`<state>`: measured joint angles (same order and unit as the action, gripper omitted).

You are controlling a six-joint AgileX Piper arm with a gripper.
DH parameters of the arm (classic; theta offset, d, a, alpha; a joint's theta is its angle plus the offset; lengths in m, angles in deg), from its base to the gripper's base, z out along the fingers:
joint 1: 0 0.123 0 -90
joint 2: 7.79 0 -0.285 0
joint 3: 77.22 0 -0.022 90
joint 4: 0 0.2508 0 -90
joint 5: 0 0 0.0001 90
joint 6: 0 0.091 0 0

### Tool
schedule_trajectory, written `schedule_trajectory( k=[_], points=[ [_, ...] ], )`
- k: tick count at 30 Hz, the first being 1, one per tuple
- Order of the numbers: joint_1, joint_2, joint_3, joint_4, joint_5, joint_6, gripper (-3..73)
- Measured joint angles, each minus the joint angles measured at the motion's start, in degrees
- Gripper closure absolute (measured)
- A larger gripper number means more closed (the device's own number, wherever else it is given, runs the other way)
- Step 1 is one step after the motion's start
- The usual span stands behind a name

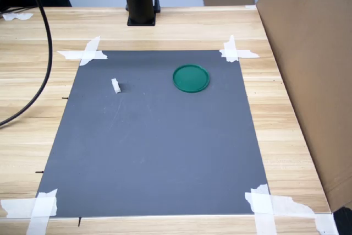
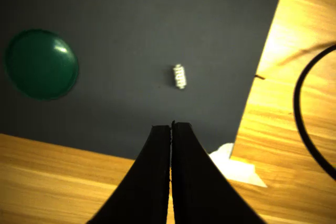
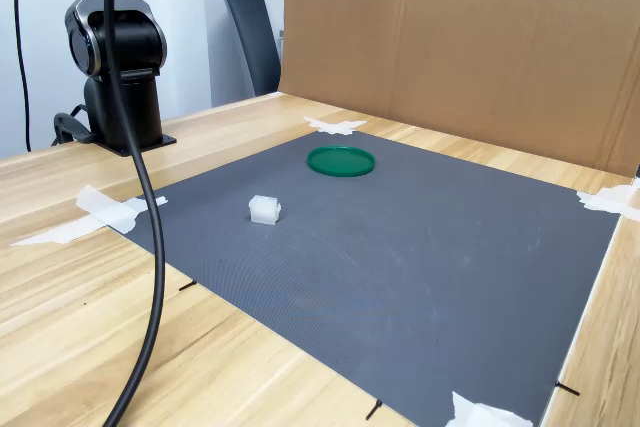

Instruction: Grasp a white terminal and put it in the green lid.

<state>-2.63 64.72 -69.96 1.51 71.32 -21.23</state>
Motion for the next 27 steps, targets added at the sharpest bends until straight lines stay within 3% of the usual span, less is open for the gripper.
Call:
schedule_trajectory(
  k=[4, 8, 14, 18, 19, 24, 27],
  points=[
    [0.0, 4.0, -4.9, -3.0, 0.0, 0.5, 72.3],
    [0.0, 4.7, -6.6, -2.7, 0.1, 1.5, 72.3],
    [0.0, 9.2, -11.7, -1.5, 0.1, 4.5, 72.3],
    [0.0, 13.1, -12.6, 2.2, 0.0, 2.6, 72.3],
    [0.3, 14.2, -12.6, 3.1, 0.0, 2.1, 72.3],
    [5.5, 15.1, -12.1, 0.6, -0.1, 2.1, 72.3],
    [7.8, 13.7, -8.5, 0.8, -0.2, 2.4, 72.3]
  ],
)
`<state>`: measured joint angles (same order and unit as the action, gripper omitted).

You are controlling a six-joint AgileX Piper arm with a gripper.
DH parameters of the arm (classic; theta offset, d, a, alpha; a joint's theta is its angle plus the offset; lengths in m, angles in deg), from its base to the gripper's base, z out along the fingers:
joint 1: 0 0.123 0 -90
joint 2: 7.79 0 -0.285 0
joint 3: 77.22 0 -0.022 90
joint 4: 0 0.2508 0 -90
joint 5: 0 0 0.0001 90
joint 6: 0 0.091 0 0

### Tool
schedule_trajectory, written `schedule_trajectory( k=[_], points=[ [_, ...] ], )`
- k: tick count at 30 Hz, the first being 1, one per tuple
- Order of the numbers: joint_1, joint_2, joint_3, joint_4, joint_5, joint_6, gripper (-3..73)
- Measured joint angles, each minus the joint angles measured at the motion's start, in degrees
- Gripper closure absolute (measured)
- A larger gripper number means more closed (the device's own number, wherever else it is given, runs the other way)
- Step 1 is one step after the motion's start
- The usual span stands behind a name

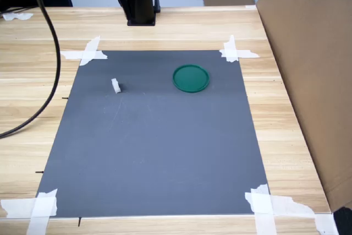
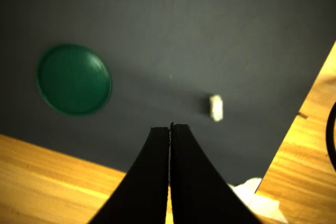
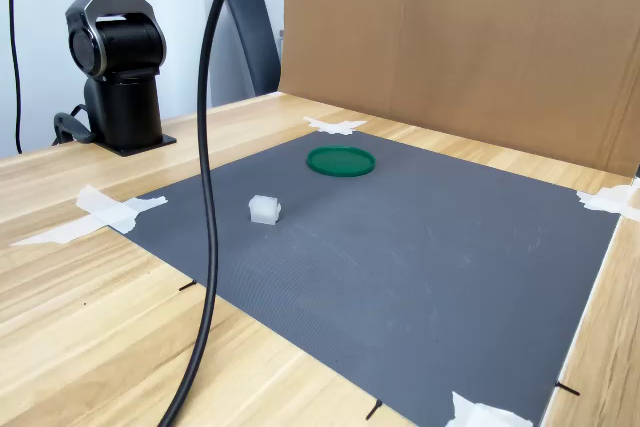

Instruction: Grasp a white terminal and put it in the green lid.

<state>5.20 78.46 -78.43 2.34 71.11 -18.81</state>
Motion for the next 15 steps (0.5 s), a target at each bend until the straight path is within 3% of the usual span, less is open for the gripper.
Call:
schedule_trajectory(
  k=[6, 10, 15],
  points=[
    [0.1, -3.4, 8.4, -1.3, -0.2, -0.2, 72.3],
    [0.1, -5.7, 12.0, -4.1, -1.8, -0.2, 72.3],
    [0.1, -6.1, 12.5, -4.9, -3.7, 0.3, 72.3]
  ],
)
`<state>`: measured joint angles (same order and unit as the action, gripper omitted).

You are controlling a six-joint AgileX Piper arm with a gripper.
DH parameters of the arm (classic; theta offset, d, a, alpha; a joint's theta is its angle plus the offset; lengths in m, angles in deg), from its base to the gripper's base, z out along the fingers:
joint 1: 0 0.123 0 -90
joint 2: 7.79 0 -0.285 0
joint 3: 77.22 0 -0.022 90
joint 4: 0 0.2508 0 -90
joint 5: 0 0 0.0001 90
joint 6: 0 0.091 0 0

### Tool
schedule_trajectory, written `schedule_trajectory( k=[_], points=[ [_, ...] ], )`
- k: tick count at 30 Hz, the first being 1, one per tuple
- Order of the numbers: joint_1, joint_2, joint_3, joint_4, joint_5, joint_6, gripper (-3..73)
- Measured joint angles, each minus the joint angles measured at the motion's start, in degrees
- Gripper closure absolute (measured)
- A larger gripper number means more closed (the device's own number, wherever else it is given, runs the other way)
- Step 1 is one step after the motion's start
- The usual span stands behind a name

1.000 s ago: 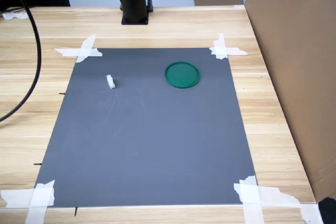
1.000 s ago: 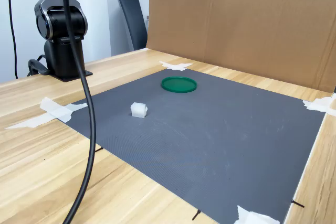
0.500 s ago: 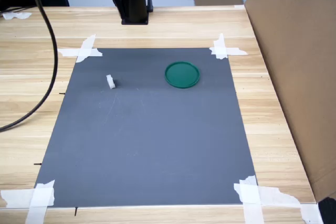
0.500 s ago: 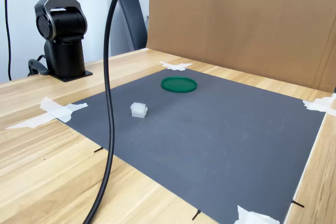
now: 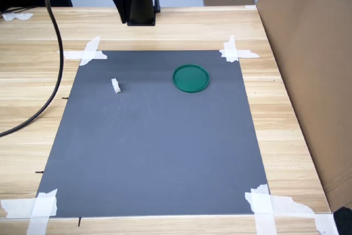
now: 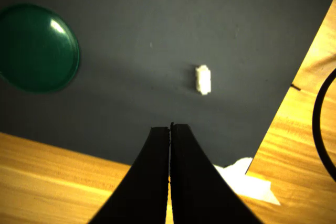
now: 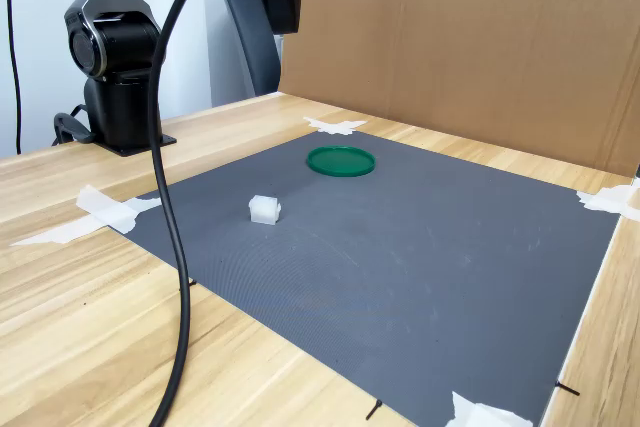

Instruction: Grasp a white terminal and put it in the green lid.

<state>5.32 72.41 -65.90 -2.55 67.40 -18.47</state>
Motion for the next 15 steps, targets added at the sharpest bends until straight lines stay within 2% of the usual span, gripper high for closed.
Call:
schedule_trajectory(
  k=[4, 15],
  points=[
    [0.0, 0.0, 0.0, 0.1, -3.2, 0.4, 72.3],
    [-0.5, 3.7, 0.0, -0.9, -5.0, 0.4, 72.3]
  ],
)
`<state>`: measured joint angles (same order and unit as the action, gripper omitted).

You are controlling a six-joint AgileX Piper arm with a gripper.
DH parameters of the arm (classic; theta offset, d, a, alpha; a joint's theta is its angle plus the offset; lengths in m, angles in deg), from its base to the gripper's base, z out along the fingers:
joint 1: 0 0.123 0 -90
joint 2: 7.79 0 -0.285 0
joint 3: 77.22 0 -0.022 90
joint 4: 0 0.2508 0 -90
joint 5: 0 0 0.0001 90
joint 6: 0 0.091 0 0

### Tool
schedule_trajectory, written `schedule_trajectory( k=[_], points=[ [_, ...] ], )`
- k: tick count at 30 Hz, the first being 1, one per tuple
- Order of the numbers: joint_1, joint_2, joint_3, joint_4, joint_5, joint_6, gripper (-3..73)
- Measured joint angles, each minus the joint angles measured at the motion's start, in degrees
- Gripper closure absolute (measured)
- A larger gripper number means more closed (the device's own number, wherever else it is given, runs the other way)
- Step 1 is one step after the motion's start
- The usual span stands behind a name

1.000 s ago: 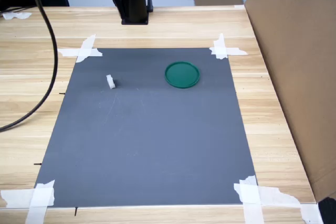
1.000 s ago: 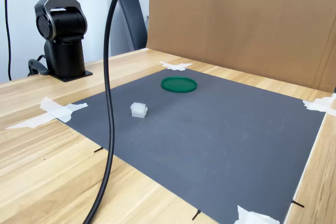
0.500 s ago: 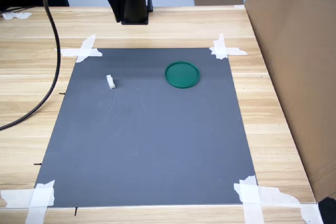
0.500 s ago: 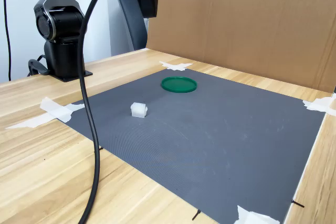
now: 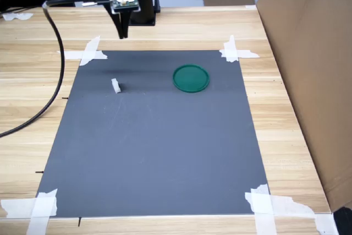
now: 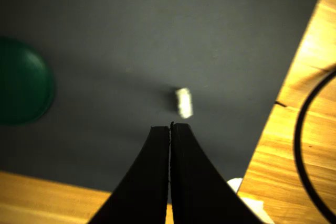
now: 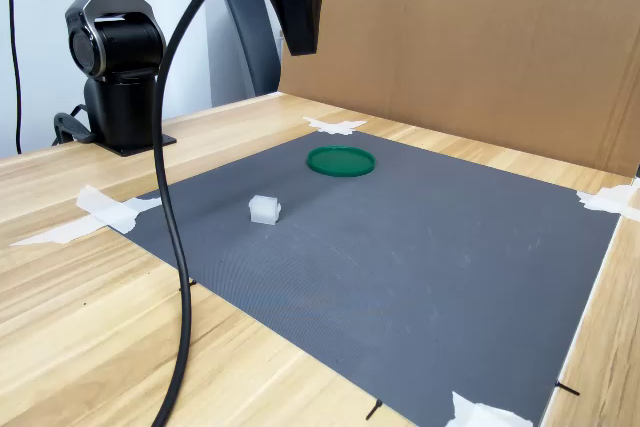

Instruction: Grasp a white terminal and put it in the green lid.

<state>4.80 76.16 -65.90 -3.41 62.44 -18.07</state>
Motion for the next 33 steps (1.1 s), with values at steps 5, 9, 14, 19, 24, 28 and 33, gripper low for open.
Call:
schedule_trajectory(
  k=[5, 9, 14, 19, 24, 28, 33],
  points=[
    [-6.7, 0.0, 0.1, 0.2, -3.8, -1.0, 72.3],
    [-11.5, 0.0, 4.2, 0.0, -5.3, -9.2, 72.3],
    [-12.5, 0.0, 9.3, -0.2, -7.0, -12.3, 72.3],
    [-12.6, -1.0, 14.0, 1.0, -7.7, -18.0, 72.3],
    [-12.6, 1.5, 14.0, 2.1, -11.1, -19.3, 72.3],
    [-12.6, 4.3, 14.0, 0.9, -11.8, -19.5, 70.7],
    [-12.6, 4.8, 14.0, -2.1, -14.0, -19.4, 50.2]
  ],
)
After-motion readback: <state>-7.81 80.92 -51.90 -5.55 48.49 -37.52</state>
